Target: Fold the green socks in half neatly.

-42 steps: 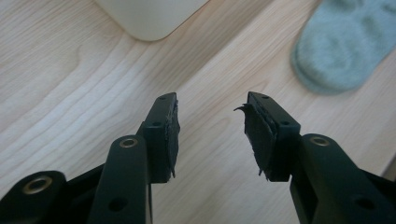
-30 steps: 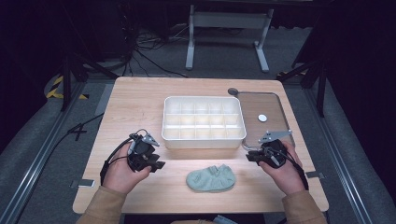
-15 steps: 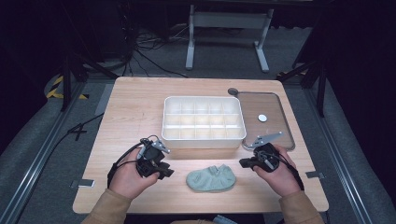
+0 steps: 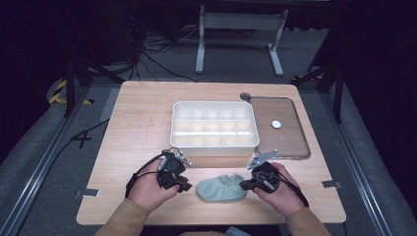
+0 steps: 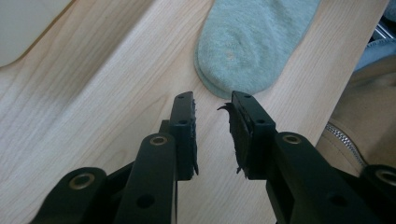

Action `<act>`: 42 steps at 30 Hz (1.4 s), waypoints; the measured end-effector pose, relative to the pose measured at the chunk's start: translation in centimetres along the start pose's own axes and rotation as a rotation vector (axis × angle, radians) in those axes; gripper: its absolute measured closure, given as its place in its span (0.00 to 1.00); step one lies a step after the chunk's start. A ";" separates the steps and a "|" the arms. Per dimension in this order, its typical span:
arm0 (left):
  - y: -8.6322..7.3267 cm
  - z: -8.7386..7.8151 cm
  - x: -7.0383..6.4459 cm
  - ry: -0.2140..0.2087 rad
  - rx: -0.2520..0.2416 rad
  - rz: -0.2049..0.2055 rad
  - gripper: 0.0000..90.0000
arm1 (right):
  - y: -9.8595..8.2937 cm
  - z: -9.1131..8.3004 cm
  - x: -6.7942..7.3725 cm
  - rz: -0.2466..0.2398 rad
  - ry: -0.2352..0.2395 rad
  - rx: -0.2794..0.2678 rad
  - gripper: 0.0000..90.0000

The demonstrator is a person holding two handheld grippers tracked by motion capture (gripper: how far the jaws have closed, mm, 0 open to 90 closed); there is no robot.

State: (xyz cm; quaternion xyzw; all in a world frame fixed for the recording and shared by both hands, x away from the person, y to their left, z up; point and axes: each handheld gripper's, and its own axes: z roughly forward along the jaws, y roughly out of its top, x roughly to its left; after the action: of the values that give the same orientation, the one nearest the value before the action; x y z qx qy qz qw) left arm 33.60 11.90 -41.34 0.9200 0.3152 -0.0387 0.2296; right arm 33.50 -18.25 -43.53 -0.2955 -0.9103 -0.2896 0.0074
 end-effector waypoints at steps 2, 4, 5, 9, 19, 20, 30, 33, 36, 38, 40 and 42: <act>0.1 0.4 0.0 -0.006 0.000 -0.009 0.76 | -0.1 0.4 0.0 -0.003 0.005 0.026 1.00; 0.2 0.6 0.0 -0.006 0.012 -0.012 0.76 | -0.3 0.7 -0.1 0.001 0.016 0.051 1.00; 0.2 0.7 0.0 -0.007 0.007 -0.016 0.76 | -0.5 0.8 -0.1 0.008 0.013 0.062 1.00; 0.2 1.1 0.0 -0.014 0.000 -0.038 0.76 | -0.7 1.2 -0.3 0.006 -0.001 0.098 1.00; 0.4 2.2 -0.5 -0.010 -0.050 -0.066 0.74 | -0.7 1.3 -0.4 0.011 0.003 0.099 1.00; 0.5 2.5 -0.9 0.002 -0.044 -0.057 0.73 | -0.8 1.3 -0.4 0.011 0.003 0.099 1.00; 1.1 4.2 -1.6 0.029 -0.028 -0.060 0.72 | -0.9 1.3 -0.2 0.007 -0.007 0.091 1.00; 1.1 4.5 -1.7 0.043 -0.005 -0.057 0.70 | -0.9 1.3 -0.2 0.005 -0.007 0.091 1.00; 1.2 4.7 -1.8 0.049 0.006 -0.058 0.68 | -0.9 1.3 -0.2 0.003 -0.010 0.088 1.00; 1.3 4.8 -1.8 0.049 0.010 -0.060 0.68 | -0.9 1.3 -0.2 0.002 -0.011 0.088 1.00; 1.3 5.0 -1.9 0.032 0.004 -0.064 0.70 | -0.9 1.3 -0.1 0.000 -0.012 0.088 1.00; 1.3 5.0 -2.0 0.016 0.008 -0.073 0.73 | -0.9 1.3 -0.1 0.000 -0.012 0.087 1.00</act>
State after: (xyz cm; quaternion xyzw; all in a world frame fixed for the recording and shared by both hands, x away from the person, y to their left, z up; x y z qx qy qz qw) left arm 33.18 7.60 -44.84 0.9092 0.3501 -0.0412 0.2217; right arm 33.31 -18.26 -45.10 -0.2965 -0.9222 -0.2478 0.0146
